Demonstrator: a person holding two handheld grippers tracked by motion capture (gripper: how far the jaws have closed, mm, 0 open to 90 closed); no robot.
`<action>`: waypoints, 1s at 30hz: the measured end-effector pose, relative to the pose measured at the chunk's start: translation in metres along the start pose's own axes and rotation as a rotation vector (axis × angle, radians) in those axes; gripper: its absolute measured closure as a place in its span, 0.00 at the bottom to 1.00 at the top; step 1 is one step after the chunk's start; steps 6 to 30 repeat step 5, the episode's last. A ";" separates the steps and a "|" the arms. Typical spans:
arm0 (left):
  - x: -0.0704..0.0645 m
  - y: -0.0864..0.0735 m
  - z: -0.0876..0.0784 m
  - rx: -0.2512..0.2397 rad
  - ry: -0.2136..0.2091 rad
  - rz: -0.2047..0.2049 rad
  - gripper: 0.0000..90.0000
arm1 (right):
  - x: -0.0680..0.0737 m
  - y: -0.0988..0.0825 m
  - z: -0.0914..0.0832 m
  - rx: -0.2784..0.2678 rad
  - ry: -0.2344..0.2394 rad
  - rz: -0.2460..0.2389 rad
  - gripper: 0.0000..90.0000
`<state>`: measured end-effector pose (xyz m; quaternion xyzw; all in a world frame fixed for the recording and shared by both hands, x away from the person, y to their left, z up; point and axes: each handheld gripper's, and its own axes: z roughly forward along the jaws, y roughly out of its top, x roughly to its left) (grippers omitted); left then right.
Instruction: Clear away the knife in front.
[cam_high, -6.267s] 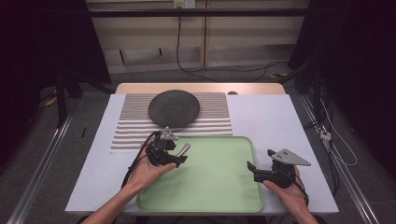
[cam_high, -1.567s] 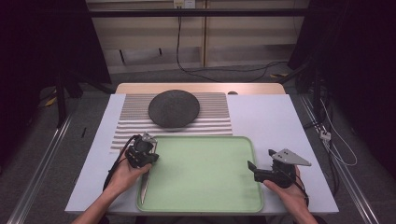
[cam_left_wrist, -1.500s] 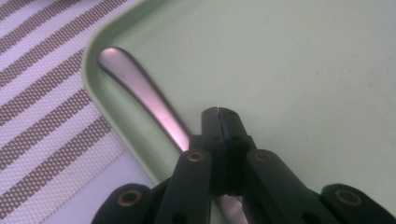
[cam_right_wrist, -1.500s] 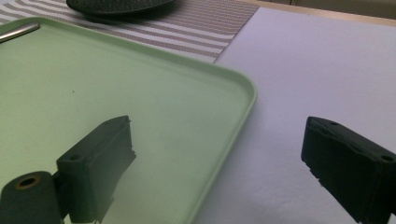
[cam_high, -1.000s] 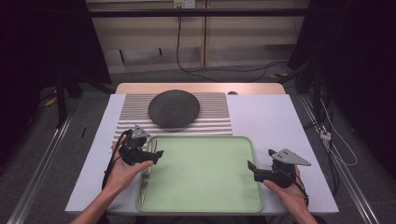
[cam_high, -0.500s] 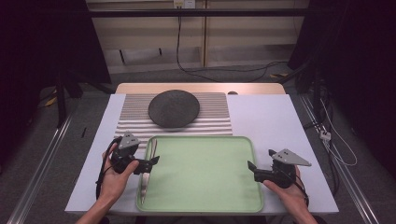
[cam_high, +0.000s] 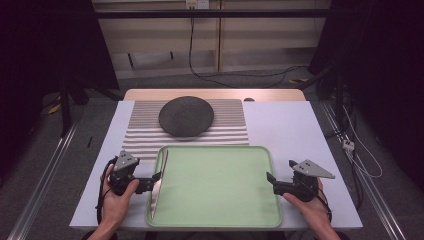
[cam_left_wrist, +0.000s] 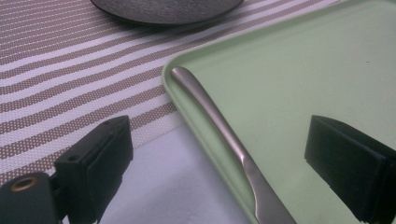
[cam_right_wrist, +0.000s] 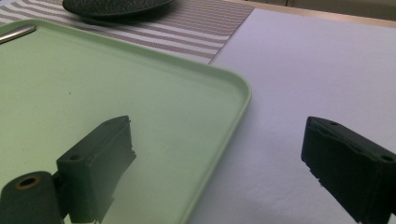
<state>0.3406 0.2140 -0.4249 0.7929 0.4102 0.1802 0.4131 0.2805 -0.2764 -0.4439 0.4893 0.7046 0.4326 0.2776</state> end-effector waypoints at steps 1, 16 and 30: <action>0.000 0.000 -0.001 0.000 0.005 -0.003 0.08 | 0.000 0.000 0.000 -0.001 0.000 0.000 0.10; 0.002 0.000 -0.002 -0.008 0.012 -0.010 0.08 | -0.001 0.000 0.000 0.000 0.000 0.001 0.10; 0.002 0.000 -0.002 -0.008 0.012 -0.010 0.08 | -0.001 0.000 0.000 0.000 0.000 0.001 0.10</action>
